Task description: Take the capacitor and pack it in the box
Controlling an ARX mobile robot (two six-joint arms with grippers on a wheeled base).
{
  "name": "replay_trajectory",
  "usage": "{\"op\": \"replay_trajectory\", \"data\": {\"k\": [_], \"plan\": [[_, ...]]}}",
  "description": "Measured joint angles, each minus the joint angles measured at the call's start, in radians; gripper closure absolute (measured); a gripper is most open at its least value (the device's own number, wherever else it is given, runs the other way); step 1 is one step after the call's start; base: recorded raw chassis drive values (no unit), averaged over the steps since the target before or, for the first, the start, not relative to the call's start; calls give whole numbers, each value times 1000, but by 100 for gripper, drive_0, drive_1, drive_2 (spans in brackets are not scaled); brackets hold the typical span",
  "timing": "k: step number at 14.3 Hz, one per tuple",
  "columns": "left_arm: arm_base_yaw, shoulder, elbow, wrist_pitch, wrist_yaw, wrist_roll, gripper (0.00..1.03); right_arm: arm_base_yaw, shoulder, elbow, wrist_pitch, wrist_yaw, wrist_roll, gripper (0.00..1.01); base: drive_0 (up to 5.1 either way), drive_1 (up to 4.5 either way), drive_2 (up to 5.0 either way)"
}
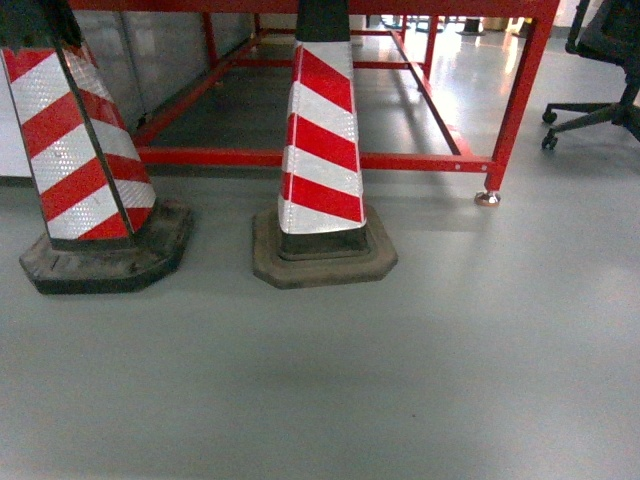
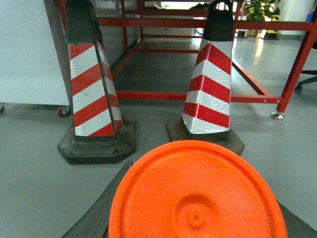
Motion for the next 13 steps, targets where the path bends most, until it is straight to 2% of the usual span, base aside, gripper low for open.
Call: {"op": "replay_trajectory", "data": {"k": [6,13], "plan": [[0,0,0,0,0,0,60,0,0,0,0,0,0,3,0,0,0],[0,0,0,1,1,0,60,0,0,0,-1,2,0,3,-1,405,-407]]}}
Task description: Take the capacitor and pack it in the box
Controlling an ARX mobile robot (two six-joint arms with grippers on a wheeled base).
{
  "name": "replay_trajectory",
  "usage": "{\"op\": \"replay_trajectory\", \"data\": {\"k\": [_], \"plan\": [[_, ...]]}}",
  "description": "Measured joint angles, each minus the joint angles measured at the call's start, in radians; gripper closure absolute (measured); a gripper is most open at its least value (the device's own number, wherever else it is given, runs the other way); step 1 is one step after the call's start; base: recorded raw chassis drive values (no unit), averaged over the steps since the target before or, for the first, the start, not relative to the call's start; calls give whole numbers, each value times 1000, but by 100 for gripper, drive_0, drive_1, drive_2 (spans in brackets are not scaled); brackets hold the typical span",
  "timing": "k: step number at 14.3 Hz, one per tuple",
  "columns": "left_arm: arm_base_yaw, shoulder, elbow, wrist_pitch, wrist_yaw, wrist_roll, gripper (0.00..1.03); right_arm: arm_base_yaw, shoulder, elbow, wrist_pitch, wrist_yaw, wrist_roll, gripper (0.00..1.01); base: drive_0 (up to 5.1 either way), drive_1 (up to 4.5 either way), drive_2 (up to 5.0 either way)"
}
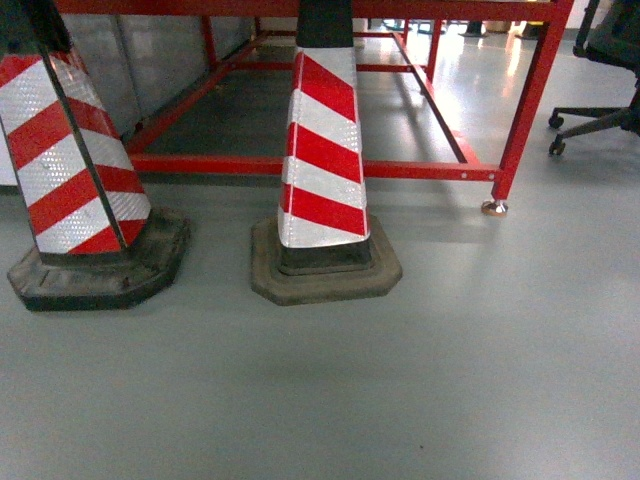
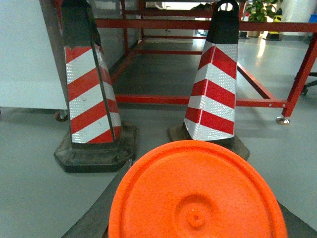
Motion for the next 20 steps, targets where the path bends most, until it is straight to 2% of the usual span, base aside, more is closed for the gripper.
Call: {"op": "replay_trajectory", "data": {"k": [8,20], "plan": [[0,0,0,-5,1,0,60,0,0,0,0,1,0,3,-10,394,-415],[0,0,0,-1,1,0,60,0,0,0,1,1,0,3,0,0,0]]}}
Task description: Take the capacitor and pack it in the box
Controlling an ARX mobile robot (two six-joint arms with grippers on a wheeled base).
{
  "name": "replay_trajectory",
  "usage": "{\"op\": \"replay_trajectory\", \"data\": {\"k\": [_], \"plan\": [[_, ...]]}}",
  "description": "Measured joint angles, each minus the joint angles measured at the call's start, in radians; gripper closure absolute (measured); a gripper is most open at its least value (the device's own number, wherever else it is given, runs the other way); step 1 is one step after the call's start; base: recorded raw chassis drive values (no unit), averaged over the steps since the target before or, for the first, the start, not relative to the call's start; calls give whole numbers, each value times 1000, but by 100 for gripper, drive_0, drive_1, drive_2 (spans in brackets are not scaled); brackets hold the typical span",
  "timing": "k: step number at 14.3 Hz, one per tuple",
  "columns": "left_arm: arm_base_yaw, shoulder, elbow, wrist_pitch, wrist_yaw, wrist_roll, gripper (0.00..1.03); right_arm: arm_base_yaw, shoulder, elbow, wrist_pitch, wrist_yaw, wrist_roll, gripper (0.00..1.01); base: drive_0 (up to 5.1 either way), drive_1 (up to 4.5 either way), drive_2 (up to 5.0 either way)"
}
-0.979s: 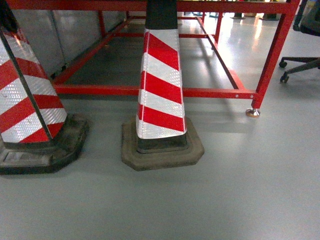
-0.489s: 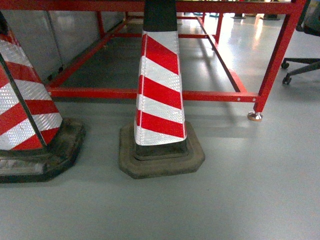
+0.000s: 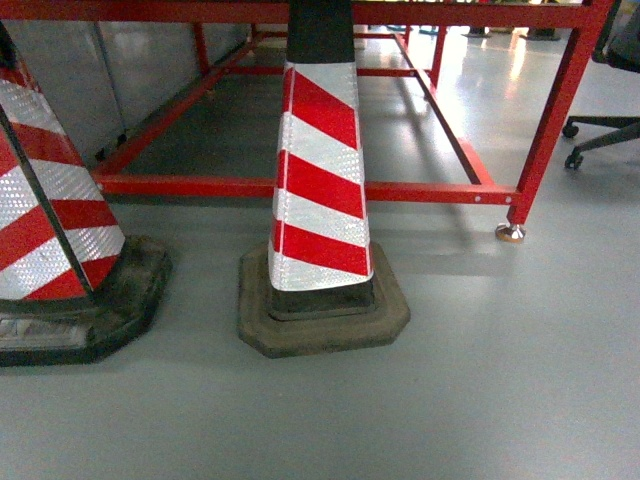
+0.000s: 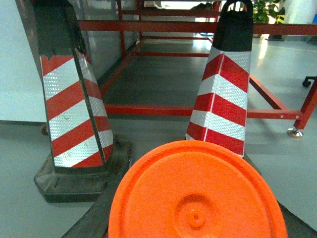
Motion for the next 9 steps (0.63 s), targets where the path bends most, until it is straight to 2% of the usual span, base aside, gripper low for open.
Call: {"op": "replay_trajectory", "data": {"k": [9], "plan": [[0,0,0,0,1,0,60,0,0,0,-1,0,0,3,0,0,0]]}}
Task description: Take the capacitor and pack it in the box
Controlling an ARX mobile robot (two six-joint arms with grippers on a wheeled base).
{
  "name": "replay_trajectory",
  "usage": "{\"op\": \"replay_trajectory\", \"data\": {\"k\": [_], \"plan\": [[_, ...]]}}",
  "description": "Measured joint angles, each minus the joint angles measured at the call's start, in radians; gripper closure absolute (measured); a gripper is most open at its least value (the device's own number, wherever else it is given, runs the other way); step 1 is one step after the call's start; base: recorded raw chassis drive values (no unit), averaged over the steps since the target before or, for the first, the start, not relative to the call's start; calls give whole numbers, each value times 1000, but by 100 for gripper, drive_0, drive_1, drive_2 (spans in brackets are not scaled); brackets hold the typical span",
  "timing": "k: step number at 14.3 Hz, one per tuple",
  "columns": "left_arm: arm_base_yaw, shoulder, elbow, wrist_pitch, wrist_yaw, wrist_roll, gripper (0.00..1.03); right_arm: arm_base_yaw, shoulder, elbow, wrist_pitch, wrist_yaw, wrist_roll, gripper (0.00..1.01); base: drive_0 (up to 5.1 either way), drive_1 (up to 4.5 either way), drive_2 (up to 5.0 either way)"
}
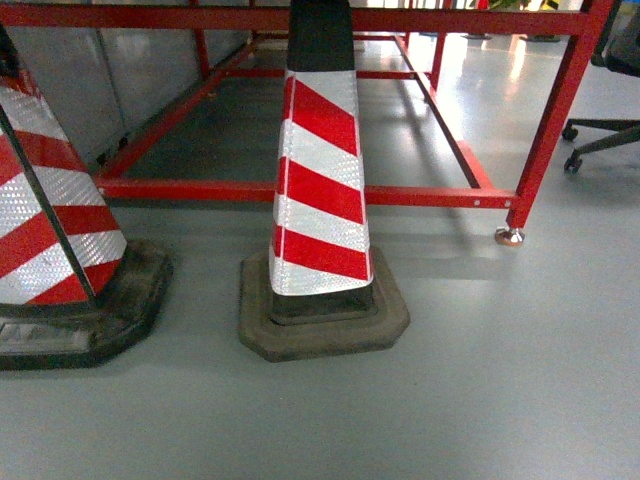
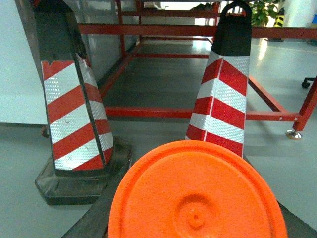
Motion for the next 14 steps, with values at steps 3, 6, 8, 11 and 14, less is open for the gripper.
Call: {"op": "replay_trajectory", "data": {"k": [3,6,8,11,14], "plan": [[0,0,0,1,2,-1,60,0,0,0,1,1,0,3,0,0,0],[0,0,0,0,-3,-2,60,0,0,0,0,-1,-2,3,0,0,0],[0,0,0,0,0,-2,60,0,0,0,1,2,0,3,0,0,0],[0,0,0,0,0,-2,60,0,0,0,1,2,2,3,0,0,0],[0,0,0,0,0,-2,60,0,0,0,0,1,1,3,0,0,0]]}}
